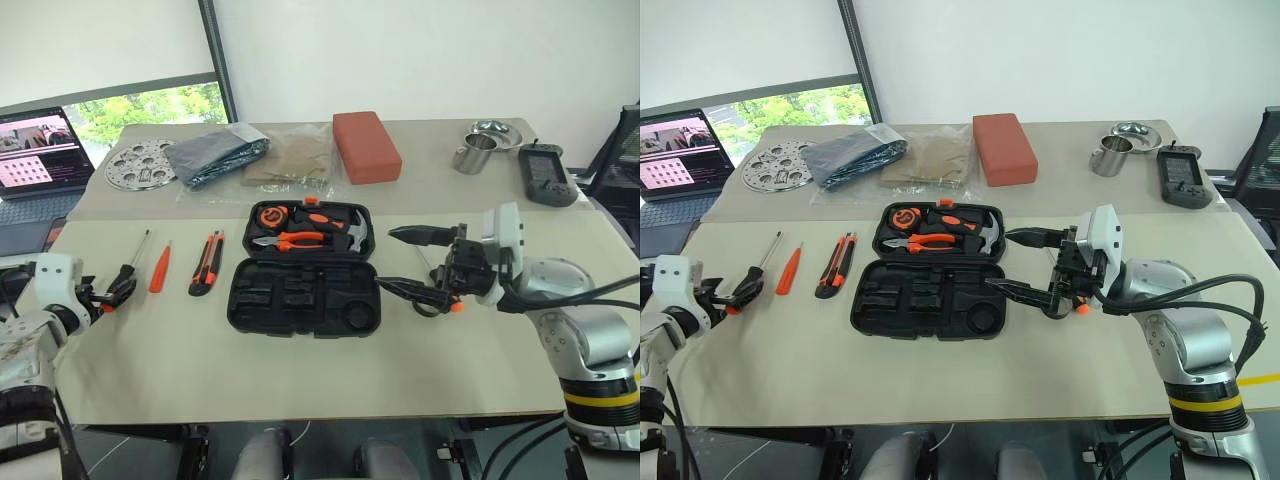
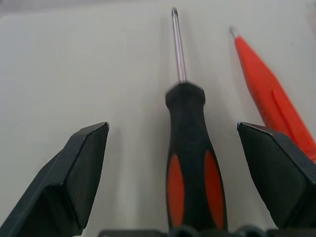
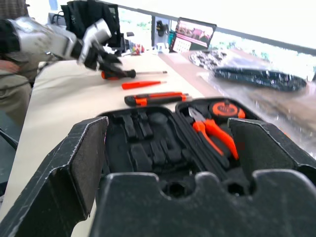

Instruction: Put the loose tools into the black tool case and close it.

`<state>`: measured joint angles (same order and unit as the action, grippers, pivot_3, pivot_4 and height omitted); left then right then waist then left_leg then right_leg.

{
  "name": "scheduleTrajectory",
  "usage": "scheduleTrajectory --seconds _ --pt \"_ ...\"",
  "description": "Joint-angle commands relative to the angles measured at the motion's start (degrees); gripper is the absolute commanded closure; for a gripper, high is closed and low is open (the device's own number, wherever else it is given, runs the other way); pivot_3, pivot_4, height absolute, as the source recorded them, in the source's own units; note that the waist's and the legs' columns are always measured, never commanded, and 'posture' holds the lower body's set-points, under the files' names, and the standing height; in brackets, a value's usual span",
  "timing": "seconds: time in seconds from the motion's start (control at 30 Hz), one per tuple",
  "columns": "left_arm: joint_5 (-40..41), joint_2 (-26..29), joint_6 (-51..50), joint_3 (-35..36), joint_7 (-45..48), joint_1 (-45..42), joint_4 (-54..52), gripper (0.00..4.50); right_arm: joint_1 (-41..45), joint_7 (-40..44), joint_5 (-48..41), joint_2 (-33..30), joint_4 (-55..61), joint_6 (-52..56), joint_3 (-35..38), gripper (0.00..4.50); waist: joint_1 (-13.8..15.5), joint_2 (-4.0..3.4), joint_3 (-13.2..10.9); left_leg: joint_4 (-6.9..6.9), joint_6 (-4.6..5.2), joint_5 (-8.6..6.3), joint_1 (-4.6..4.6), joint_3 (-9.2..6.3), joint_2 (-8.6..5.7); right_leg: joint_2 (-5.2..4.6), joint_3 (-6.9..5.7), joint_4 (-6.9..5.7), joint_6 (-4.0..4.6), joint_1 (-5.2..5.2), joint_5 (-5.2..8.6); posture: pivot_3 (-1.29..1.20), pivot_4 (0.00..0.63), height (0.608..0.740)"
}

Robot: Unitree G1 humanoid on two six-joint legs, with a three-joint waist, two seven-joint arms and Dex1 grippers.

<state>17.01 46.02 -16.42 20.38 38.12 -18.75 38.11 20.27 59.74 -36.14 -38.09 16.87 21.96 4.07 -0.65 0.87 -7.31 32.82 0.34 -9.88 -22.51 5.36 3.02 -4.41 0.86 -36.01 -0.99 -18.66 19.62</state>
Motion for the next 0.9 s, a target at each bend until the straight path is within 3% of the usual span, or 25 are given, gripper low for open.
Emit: scheduleTrajectory --seconds 0.03,0.07,0.2,0.4,0.5,0.7,0.9 --pt "-1.13 2.44 -1.37 -2.19 5.52 -3.63 5.34 0.05 1.23 0.00 -1.52 0.08 1.70 0.51 0.89 0.00 -0.01 0.00 0.00 0.00 0.00 0.00 -0.03 0.01 -0.01 0.02 -0.04 -0.07 0.00 -0.09 0.00 0.00 0.150 0.740" --pt "-1.49 2.55 -1.57 -2.86 6.54 -4.46 6.95 0.05 1.23 0.02 -1.57 0.09 1.70 0.49 0.89 0.00 -0.01 -0.01 0.01 0.00 -0.01 0.01 -0.06 0.04 -0.01 0.02 -0.05 -0.10 0.00 -0.17 0.00 0.00 0.150 0.740" --pt "-2.38 3.07 -1.12 -3.72 8.65 -6.76 10.80 1.11 0.78 0.20 -1.88 -0.01 1.72 0.40 1.16 0.00 0.02 -0.08 0.05 0.02 0.00 0.01 -0.07 0.10 -0.06 0.01 -0.04 -0.17 0.00 -0.23 0.00 0.00 0.150 0.740" --pt "-2.42 3.74 1.24 -3.11 9.53 -8.51 12.66 3.38 -0.26 -0.31 -2.61 0.19 2.13 0.39 1.61 0.00 0.05 -0.09 0.05 0.04 0.00 0.01 -0.07 0.10 -0.06 0.01 -0.05 -0.19 0.00 -0.23 0.00 0.00 0.150 0.740" --pt "-0.72 4.34 5.64 -1.95 12.90 -9.45 7.75 3.41 -1.17 -0.60 -2.88 -0.04 2.15 0.32 2.40 0.00 0.04 -0.07 0.05 0.05 0.00 0.02 -0.09 0.11 -0.06 0.01 -0.04 -0.21 0.00 -0.26 0.00 0.00 0.150 0.740" --pt "6.43 4.02 1.01 -2.83 23.04 -13.28 -9.01 3.41 -3.99 -0.89 -4.54 -0.81 3.72 1.24 5.08 0.00 0.79 0.09 0.07 0.14 -0.11 0.13 -0.48 0.04 -0.03 0.08 -0.18 -0.22 0.08 -0.53 -0.06 0.00 0.150 0.740" --pt "-0.98 1.03 13.36 -16.90 36.96 -18.09 -12.32 3.41 -7.54 -0.09 -4.07 -3.19 3.66 2.26 6.00 0.00 0.88 -0.28 0.28 0.15 -0.10 0.13 -0.36 0.20 -0.10 0.24 -0.06 -0.18 0.08 -0.45 -0.05 0.00 0.150 0.740"
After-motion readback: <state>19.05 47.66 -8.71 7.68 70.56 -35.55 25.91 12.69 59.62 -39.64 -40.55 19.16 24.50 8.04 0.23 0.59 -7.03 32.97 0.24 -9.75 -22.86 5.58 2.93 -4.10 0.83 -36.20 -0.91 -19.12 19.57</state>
